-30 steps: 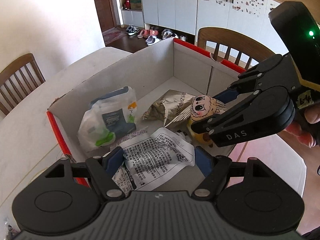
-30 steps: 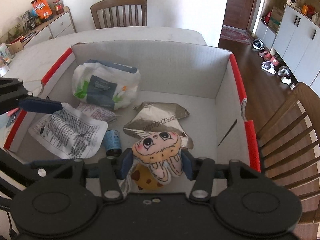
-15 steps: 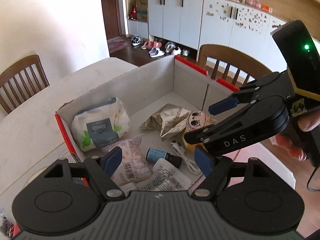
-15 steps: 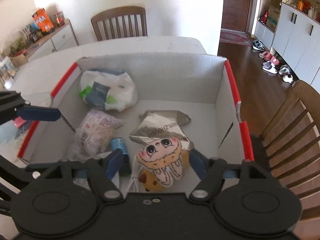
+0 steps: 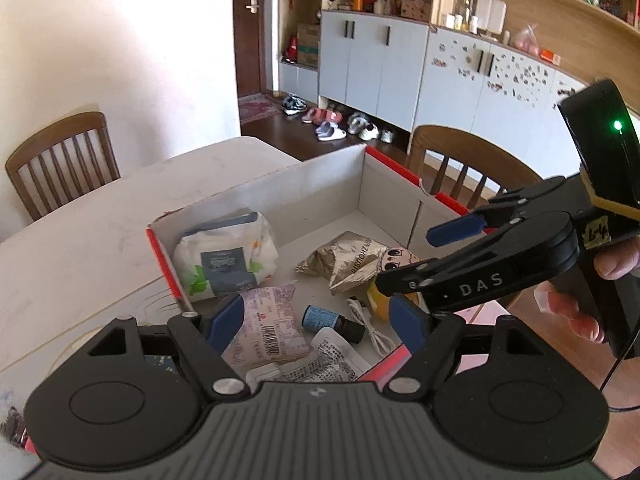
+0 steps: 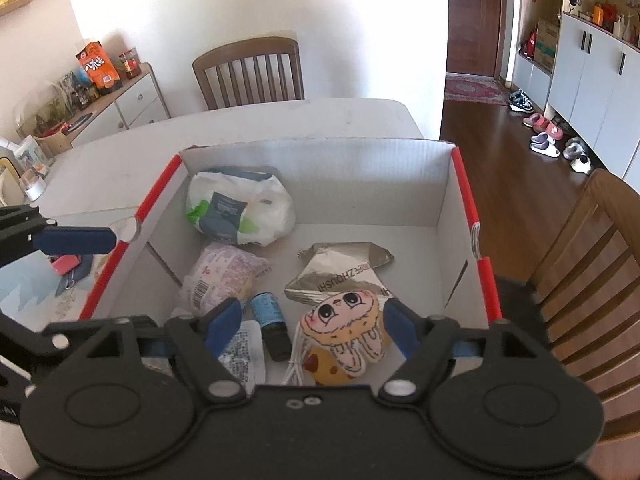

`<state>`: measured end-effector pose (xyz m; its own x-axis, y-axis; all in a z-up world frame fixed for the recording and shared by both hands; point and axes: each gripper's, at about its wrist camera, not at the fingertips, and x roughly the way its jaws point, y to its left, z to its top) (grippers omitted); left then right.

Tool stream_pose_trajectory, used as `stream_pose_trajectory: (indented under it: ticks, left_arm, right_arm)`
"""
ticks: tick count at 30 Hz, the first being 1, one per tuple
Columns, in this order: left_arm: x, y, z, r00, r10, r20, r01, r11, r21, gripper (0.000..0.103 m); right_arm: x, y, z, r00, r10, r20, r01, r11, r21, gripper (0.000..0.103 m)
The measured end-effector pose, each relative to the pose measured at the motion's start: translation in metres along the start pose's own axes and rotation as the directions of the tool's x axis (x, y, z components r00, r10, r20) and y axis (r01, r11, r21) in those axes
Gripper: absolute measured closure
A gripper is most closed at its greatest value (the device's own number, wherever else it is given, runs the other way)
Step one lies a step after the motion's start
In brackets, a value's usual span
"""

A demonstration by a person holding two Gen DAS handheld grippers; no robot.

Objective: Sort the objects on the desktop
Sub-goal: 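Open both tools to drop the sachet and plush into the shoebox, then lift both open tools out of the shoebox back over the table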

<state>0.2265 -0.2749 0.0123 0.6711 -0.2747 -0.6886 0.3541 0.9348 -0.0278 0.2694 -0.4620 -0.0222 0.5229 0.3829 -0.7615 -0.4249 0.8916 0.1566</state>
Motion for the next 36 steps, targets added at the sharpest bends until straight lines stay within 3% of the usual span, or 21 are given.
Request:
stream_pose_trajectory:
  ticks: [17, 26, 29, 36]
  left_arm:
    - [-0.051, 0.044, -0.022, 0.997, -0.009, 0.072, 0.014, 0.997, -0.077, 0.019]
    - [-0.08, 0.087, -0.051, 0.996, 0.011, 0.09, -0.004, 0.997, -0.079, 0.012]
    - [-0.089, 0.106, -0.063, 0.995, 0.026, 0.094, -0.018, 0.996, -0.087, 0.003]
    - [-0.111, 0.156, -0.095, 0.994, 0.065, 0.088, -0.055, 0.992, -0.115, 0.002]
  right_arm:
    - [-0.02, 0.048, -0.005, 0.999, -0.01, 0.038, 0.008, 0.999, 0.046, 0.018]
    - [-0.019, 0.108, -0.005, 0.998, -0.004, 0.058, 0.002, 0.999, 0.041, 0.011]
    - [-0.016, 0.132, -0.005, 0.998, -0.001, 0.062, -0.001, 0.999, 0.036, 0.008]
    - [0.001, 0.19, -0.003, 0.998, 0.018, 0.052, -0.019, 1.0, 0.021, 0.007]
